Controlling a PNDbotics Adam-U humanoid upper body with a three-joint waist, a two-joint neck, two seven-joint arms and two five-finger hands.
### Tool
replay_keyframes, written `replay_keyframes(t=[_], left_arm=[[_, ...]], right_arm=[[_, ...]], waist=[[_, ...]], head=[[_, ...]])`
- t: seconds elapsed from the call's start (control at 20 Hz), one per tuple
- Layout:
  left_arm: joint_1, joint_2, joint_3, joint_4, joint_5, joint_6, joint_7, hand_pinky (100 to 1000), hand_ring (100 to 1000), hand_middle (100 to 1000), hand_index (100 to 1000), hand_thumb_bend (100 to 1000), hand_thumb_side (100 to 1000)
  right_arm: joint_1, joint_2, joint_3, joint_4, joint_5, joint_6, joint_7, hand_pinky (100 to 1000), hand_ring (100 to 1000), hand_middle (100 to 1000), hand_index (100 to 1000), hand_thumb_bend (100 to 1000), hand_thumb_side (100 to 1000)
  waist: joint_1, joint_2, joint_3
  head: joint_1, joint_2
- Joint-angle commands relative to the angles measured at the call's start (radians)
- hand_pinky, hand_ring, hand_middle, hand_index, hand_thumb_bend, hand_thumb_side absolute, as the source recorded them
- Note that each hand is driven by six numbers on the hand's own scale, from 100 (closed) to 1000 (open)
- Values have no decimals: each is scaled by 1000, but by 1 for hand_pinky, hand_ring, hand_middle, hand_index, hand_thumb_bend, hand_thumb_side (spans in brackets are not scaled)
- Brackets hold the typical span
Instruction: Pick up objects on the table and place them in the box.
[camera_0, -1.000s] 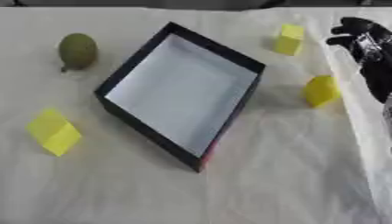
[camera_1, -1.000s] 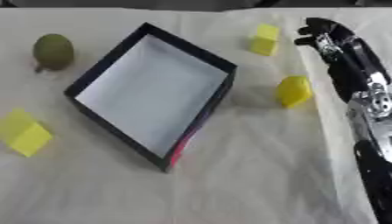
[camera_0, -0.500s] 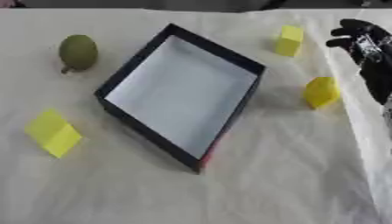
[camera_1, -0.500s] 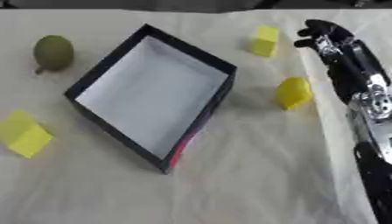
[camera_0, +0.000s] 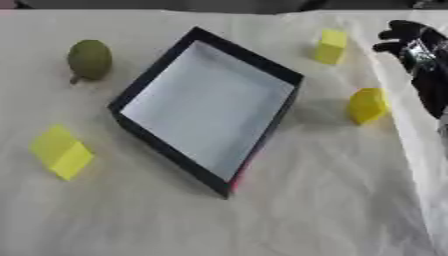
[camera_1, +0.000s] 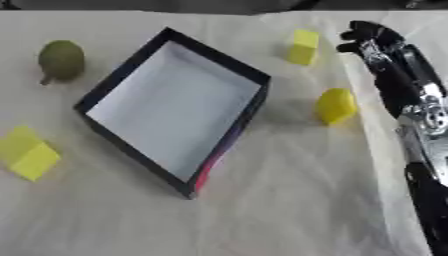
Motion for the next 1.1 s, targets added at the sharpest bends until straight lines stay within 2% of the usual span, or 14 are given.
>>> replay_keyframes(t=[0.05, 0.2, 0.4, 0.6, 0.7, 0.75, 0.95, 1.1], left_arm=[[-4, 31, 10, -14, 1, -2, 5, 823, 741, 722, 855, 100, 719], [2, 42, 12, -13, -3, -2, 8, 823, 741, 722, 855, 100, 717], [7, 59, 14, -15, -6, -4, 12, 823, 742, 722, 856, 100, 712], [6, 83, 11, -18, -4, -11, 13, 822, 742, 722, 855, 100, 703], [3, 94, 7, -19, -3, -15, 11, 822, 743, 722, 855, 100, 699], [2, 99, 5, -18, -3, -16, 10, 822, 742, 722, 854, 100, 698], [-2, 108, 2, -15, 0, -21, 9, 821, 743, 722, 855, 100, 697], [-3, 107, 0, -14, 1, -20, 7, 820, 743, 722, 855, 100, 698]], right_arm=[[-40, -96, 8, -30, 27, -13, 33, 1000, 792, 787, 867, 100, 500], [-86, -173, 32, 1, 73, -15, 76, 1000, 815, 818, 882, 100, 438], [-179, -277, 76, 97, 137, -19, 108, 1000, 822, 826, 886, 100, 378], [-257, -383, 139, 203, 202, -46, 130, 998, 834, 841, 894, 100, 322], [-288, -434, 171, 254, 225, -58, 146, 996, 838, 846, 898, 100, 337], [-306, -456, 190, 280, 232, -64, 159, 990, 843, 849, 903, 100, 307], [-392, -499, 254, 387, 288, -95, 210, 966, 856, 862, 921, 100, 200], [-461, -494, 294, 476, 346, -142, 235, 960, 862, 867, 927, 100, 206]], waist=[[-10, -23, -6], [-21, -33, -16], [-28, -42, -28], [-30, -48, -28], [-30, -51, -24], [-30, -52, -23], [-33, -58, -21], [-36, -59, -24]], head=[[5, 5], [6, 7], [-1, 7], [-4, 7], [-7, 7], [-8, 7], [-11, 7], [-14, 7]])
